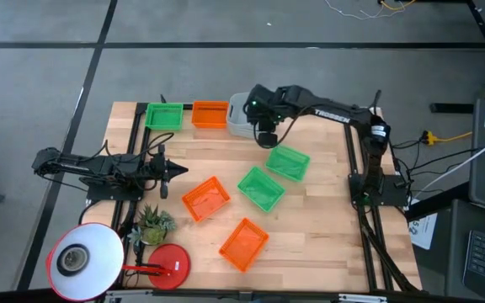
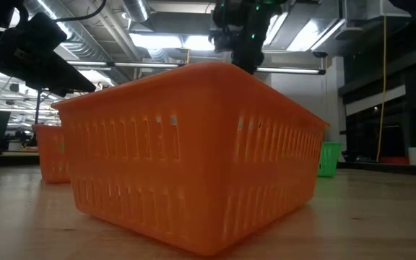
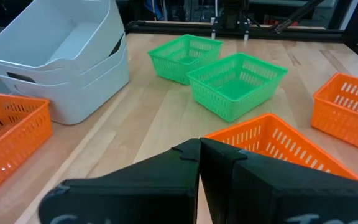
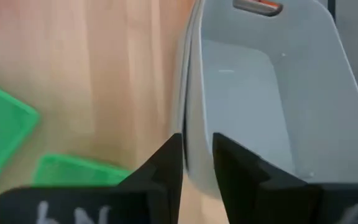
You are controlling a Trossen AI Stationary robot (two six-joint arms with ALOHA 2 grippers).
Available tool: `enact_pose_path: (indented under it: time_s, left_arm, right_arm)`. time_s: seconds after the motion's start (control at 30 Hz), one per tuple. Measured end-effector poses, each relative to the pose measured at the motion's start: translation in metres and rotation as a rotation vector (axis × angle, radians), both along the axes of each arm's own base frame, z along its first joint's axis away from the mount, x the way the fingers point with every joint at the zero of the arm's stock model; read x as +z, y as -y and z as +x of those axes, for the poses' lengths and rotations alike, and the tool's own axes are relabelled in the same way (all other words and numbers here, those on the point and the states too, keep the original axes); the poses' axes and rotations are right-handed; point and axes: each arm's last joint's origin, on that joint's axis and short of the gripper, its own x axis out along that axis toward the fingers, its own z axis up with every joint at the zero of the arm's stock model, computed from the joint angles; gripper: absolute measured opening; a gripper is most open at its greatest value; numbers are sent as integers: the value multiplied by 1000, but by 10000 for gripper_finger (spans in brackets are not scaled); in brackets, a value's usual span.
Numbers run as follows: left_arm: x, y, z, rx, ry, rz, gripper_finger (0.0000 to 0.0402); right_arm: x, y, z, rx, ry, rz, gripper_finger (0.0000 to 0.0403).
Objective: Stack baskets by color
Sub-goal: Stack the bottom gray bin on the top gray bins
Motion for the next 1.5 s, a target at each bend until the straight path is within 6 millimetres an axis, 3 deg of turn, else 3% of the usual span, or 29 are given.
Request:
enact_pose_path:
  time_s: [0.2, 0.47, 1.5]
  left_arm:
    - [0, 0, 0, 0, -1, 0, 0]
    - [0, 0, 0, 0, -1, 0, 0]
    - [-1, 0, 0, 0, -6, 1, 0]
  right_arm:
    - [-26, 7, 19, 28, -8, -10, 87]
    - [-55, 12, 28, 36, -151, -80, 87]
    - [-48, 9, 35, 150, -98, -131, 87]
